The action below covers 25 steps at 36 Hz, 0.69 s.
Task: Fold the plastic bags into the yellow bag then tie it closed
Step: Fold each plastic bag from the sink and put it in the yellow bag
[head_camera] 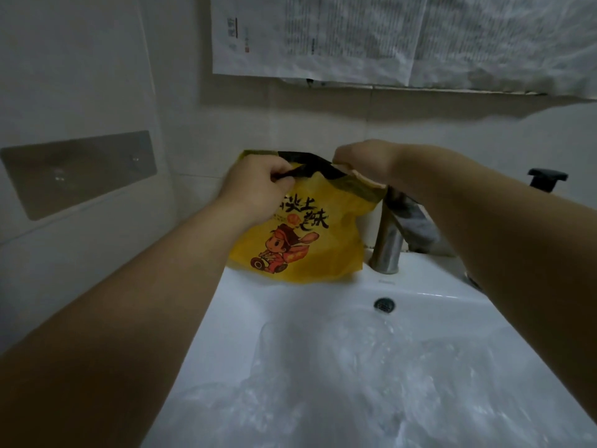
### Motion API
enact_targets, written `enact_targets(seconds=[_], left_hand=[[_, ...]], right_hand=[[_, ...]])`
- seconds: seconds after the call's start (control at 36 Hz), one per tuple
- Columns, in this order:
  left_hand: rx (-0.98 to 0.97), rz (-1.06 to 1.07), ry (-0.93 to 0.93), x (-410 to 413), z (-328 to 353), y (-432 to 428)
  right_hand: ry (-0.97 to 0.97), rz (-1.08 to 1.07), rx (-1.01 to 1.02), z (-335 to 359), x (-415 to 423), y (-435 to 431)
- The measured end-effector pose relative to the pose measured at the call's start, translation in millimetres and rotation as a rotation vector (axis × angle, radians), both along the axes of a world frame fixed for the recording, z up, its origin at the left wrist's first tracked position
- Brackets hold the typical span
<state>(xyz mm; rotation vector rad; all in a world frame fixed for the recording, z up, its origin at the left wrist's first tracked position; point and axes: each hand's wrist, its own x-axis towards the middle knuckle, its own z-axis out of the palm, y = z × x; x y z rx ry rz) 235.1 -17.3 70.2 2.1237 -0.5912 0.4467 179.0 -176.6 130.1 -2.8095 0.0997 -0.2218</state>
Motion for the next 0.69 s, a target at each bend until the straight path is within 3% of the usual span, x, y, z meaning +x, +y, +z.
enact_targets(seconds=[0.14, 0.33, 0.5, 0.61, 0.69], left_hand=[[-0.162, 0.041, 0.045, -1.3, 0.3, -2.0], [-0.287, 0.018, 0.129, 3.0, 0.1, -6.3], [-0.402, -0.005, 0.157, 6.0, 0.5, -9.6], [-0.532, 0.008, 0.204, 9.5, -0.5, -8.6], [-0.600, 0.030, 0.240, 13.5, -1.8, -7.3]], right_hand=[[-0.160, -0.008, 0.176, -8.7, 1.1, -4.5], [-0.014, 0.015, 0.262, -18.5, -0.6, 6.7], [-0.275, 0.047, 0.246, -10.7, -4.7, 0.4], [-0.098, 0.060, -0.068, -9.5, -7.9, -6.7], [-0.109, 0.001, -0.165, -11.9, -4.9, -14.3]])
